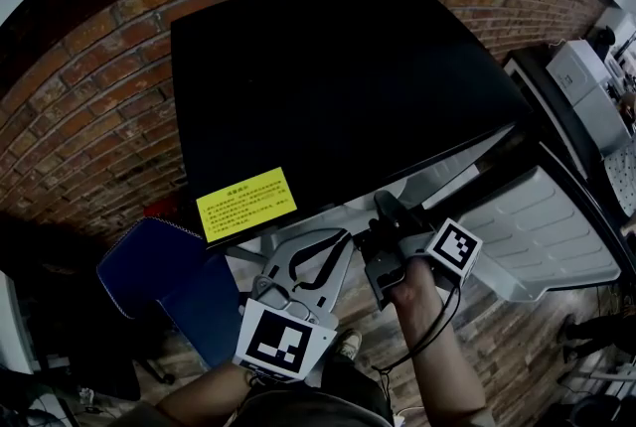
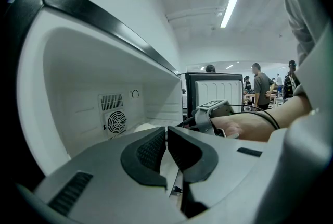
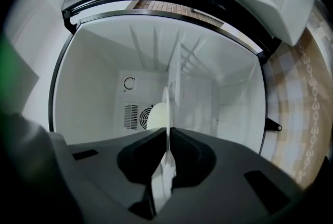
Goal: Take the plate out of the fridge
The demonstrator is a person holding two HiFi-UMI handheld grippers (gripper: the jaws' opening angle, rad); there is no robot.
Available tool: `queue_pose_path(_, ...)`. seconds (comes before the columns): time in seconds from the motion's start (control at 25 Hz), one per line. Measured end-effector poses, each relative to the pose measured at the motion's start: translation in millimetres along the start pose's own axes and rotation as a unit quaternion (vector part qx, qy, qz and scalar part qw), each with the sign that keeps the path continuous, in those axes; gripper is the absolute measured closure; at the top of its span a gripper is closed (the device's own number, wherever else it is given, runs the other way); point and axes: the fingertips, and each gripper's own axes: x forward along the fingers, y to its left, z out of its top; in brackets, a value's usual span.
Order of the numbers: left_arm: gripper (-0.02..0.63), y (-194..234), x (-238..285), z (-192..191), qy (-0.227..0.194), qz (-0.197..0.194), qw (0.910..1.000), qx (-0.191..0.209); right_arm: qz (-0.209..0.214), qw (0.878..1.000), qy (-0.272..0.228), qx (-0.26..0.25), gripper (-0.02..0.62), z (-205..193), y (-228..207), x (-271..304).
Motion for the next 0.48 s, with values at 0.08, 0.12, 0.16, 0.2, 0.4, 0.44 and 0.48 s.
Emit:
queue_pose_path(0.08,0.581,0,-1,-1,0.002,0.000,1.0000,0.000,-0.003,1.000,-0.003,0.008,0.558,0,0,-1)
queue_pose_path(0.12,0.581,0,-2,-2,0.002,0.000,1.0000,0.000,-0.006,1.000,-0.005,0.011,0.558,0,-1,-2)
queue_pose_path(0.16,0.581,-1,-2,-2,0.002,0.000,1.0000,0.001,-0.009,1.000,-0.007,0.013,0.560,0,-1,-4)
queue_pose_path(0.2,0.581,-1,-3,-1,0.002,0.000,1.0000,0.001,-0.013,1.000,-0.009,0.015,0.560,-1,-1,-5)
queue_pose_path(0.4,0.581,-2,-8,-1,0.001,0.004,1.0000,0.003,-0.025,0.999,-0.019,0.023,0.563,-1,-3,-14)
queue_pose_path(0.44,0.581,-2,-9,-1,0.002,0.005,1.0000,0.003,-0.027,0.999,-0.019,0.022,0.563,-1,-3,-16)
queue_pose_path(0.48,0.581,-1,-10,-1,0.002,0.007,1.0000,0.002,-0.028,0.999,-0.019,0.021,0.563,-1,-3,-18)
